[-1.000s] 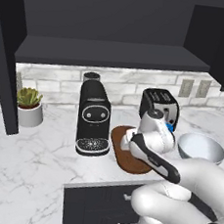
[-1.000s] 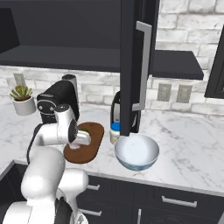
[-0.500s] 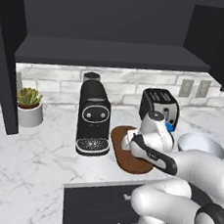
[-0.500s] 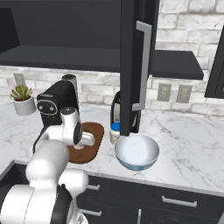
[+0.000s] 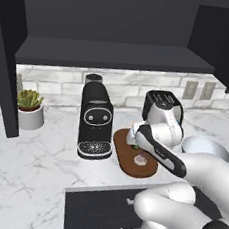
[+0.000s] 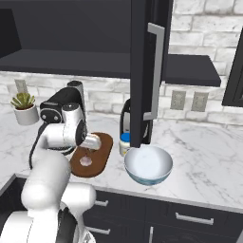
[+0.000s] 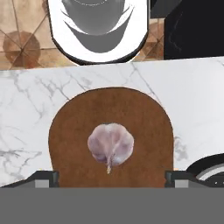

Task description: Open the cabinet. Place the bowl and condiment on the counter. Then place the lime and garlic on the cutting board.

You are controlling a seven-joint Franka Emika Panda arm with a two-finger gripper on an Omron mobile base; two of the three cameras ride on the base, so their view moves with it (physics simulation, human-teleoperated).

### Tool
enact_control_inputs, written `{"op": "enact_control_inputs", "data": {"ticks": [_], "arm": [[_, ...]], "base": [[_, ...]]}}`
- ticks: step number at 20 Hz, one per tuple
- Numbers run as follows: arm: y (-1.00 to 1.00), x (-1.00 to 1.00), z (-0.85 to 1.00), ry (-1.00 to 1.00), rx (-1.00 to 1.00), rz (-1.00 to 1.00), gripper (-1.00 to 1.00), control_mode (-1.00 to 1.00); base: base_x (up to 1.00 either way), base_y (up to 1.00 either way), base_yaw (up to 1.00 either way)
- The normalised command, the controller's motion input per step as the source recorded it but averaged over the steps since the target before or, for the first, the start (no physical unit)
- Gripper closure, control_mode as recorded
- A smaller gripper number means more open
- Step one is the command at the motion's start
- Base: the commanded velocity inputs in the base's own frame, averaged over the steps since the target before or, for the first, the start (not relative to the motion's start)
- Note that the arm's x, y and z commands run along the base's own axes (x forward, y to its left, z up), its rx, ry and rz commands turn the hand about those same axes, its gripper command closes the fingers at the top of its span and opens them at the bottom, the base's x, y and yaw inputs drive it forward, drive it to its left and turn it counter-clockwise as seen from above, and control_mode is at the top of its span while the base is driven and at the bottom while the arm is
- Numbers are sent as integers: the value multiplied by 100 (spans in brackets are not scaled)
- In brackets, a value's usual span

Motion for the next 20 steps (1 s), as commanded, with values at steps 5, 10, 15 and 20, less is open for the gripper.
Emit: {"op": "enact_control_inputs", "data": {"ticks": [5,10,15,20], "arm": [[12,-79,95,0,0,0,-100,-100],[71,-100,71,-16,-4,6,-100,-100],[99,-86,68,-36,-13,8,-100,-100],[84,-23,56,-35,-12,6,-100,-100]], "base": [[0,0,0],[0,0,0],[0,0,0],[0,0,0]]}}
